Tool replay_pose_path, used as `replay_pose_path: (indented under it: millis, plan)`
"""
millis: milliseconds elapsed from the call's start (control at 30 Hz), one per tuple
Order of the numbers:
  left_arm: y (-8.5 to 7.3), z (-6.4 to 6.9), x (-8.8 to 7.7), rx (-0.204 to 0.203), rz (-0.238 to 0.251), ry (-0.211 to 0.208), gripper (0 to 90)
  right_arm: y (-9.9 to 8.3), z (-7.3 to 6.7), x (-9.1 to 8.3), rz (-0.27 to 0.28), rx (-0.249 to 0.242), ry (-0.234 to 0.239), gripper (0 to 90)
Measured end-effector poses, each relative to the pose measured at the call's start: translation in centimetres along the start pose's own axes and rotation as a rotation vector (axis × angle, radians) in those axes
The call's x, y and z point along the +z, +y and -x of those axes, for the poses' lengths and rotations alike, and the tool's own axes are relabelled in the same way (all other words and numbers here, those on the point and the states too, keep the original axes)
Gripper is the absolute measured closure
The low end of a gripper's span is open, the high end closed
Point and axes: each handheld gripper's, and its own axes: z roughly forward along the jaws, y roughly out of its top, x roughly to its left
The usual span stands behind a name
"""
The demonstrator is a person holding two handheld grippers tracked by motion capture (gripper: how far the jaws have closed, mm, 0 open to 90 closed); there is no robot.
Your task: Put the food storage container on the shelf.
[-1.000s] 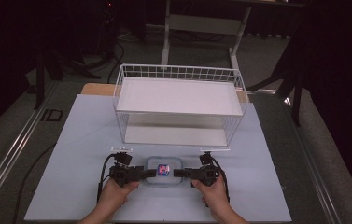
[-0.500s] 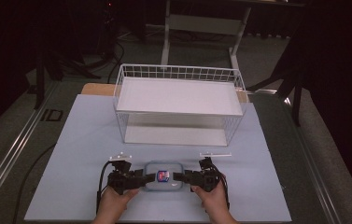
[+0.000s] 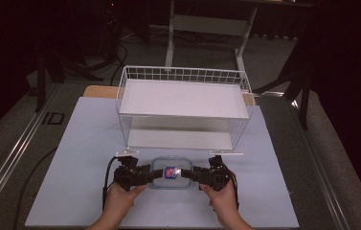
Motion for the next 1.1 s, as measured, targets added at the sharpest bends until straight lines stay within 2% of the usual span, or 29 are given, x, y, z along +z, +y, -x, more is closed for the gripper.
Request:
replay_pose_path:
  millis: [200, 333, 433, 500, 567, 667, 733, 867, 1000, 1100]
  plan:
    - [2.4, 0.1, 0.8, 0.031, 0.062, -0.008, 46.5, 2.0, 0.5, -0.8, 0.064, -0.007, -0.01, 45.9]
    - [3.5, 0.0, 1.6, 0.041, 0.078, -0.014, 46.5, 3.1, 1.0, -1.1, 0.109, -0.014, -0.027, 45.6]
    - [4.1, -0.4, 2.3, 0.047, 0.084, -0.02, 46.5, 3.6, 1.6, -1.1, 0.118, -0.013, -0.034, 45.6]
    - [4.3, -0.8, 2.8, 0.055, 0.093, -0.015, 46.4, 4.0, 2.1, -0.9, 0.125, -0.005, -0.036, 45.6]
    - [4.6, -1.0, 3.2, 0.038, 0.094, -0.006, 46.3, 4.3, 2.5, -0.6, 0.131, -0.004, -0.042, 45.5]
    - [4.8, -1.5, 3.8, 0.041, 0.099, 0.003, 46.1, 4.7, 3.3, 0.0, 0.134, -0.005, -0.036, 45.5]
    - [4.9, -2.1, 4.3, 0.039, 0.105, -0.002, 46.1, 4.9, 3.6, 0.3, 0.135, -0.006, -0.04, 45.5]
    - [5.0, -2.8, 5.1, 0.041, 0.11, -0.004, 46.1, 5.1, 4.5, 1.0, 0.132, 0.021, -0.042, 45.4]
    - [5.0, -3.6, 5.9, 0.045, 0.128, -0.017, 46.0, 5.4, 5.1, 1.5, 0.137, 0.011, -0.055, 45.4]
    - [5.1, -4.1, 6.2, 0.046, 0.13, -0.008, 45.9, 5.6, 5.6, 2.0, 0.135, 0.039, -0.054, 45.4]
